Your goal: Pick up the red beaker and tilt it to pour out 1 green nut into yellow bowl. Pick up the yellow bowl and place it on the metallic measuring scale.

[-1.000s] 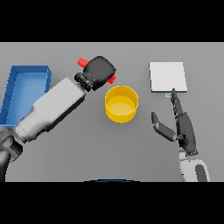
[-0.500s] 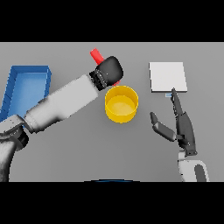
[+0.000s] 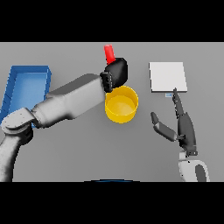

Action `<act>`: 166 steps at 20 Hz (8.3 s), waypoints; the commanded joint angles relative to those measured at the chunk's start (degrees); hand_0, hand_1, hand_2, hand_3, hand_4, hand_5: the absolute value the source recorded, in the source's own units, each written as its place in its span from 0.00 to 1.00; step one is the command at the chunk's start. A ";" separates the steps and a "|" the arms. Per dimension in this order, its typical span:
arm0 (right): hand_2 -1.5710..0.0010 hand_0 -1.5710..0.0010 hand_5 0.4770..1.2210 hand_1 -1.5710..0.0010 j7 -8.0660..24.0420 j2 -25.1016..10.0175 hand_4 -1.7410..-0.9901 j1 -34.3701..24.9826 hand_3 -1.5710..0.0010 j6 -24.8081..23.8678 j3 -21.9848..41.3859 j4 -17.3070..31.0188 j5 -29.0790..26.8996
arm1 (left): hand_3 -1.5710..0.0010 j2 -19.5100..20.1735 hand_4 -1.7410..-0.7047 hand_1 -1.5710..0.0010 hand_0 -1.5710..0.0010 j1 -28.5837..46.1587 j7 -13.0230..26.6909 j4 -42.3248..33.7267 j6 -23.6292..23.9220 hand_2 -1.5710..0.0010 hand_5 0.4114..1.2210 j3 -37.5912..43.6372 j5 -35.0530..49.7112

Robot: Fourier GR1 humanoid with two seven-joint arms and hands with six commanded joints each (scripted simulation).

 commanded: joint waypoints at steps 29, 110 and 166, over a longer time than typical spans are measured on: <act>1.00 1.00 0.21 1.00 -3.34 0.57 0.88 -2.39 1.00 2.07 -0.05 2.01 -3.26 | 0.05 19.15 0.00 0.00 0.00 -15.60 9.60 33.83 14.61 0.00 1.00 36.55 49.45; 1.00 1.00 0.42 1.00 -6.13 -16.46 0.56 -45.79 0.99 31.99 34.19 33.09 37.57 | 1.00 38.94 0.99 1.00 1.00 42.83 25.38 -26.00 33.02 1.00 0.34 37.02 91.99; 0.10 0.00 1.00 0.00 -7.82 -25.40 0.00 -52.84 0.14 17.72 16.46 56.42 34.16 | 1.00 41.43 0.98 1.00 1.00 43.79 28.84 -28.81 32.35 1.00 0.37 36.78 92.44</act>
